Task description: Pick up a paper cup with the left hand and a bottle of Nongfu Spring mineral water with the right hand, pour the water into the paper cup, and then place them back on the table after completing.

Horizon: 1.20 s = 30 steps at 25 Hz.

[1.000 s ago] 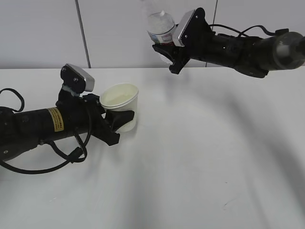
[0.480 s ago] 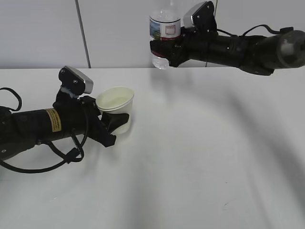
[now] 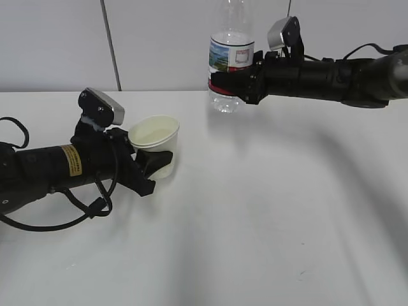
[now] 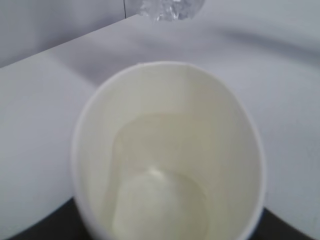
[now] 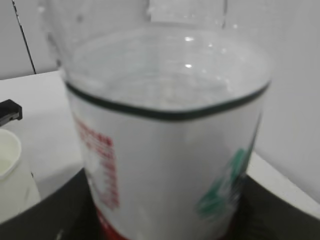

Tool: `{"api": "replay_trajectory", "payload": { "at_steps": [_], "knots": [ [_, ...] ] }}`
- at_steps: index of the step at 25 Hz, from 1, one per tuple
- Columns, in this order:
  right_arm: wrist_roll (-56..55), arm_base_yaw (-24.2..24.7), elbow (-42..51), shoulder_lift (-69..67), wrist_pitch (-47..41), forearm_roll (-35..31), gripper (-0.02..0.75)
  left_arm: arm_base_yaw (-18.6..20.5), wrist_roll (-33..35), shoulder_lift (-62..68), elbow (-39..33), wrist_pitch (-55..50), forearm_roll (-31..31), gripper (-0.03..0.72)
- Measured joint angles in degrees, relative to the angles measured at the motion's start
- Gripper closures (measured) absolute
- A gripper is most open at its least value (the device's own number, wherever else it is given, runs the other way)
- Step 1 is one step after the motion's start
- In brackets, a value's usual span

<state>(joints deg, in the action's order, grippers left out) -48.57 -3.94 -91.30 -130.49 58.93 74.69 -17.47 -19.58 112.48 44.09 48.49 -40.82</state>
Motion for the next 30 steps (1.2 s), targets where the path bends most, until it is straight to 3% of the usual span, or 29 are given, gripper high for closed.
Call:
{"api": "replay_trajectory", "payload": {
  "at_steps": [8,15,20,30],
  "knots": [
    [6.3,0.3,6.4,0.0,0.2,-1.2,0.336,0.0,0.0,3.6,0.0,1.6,-0.2,0.338],
    [16.2,0.3,11.8,-1.3,3.7,-9.2,0.337,-0.1,1.5,5.7,0.1,4.8,-0.3,0.34],
    [20.4,0.3,12.1,-3.6,3.9,-10.1,0.337,-0.1,5.4,7.6,0.1,6.7,-1.1,0.34],
    [27.7,0.3,12.1,-9.1,4.6,-14.4,0.337,-0.1,6.2,7.6,0.1,7.1,-1.0,0.34]
  ]
}}
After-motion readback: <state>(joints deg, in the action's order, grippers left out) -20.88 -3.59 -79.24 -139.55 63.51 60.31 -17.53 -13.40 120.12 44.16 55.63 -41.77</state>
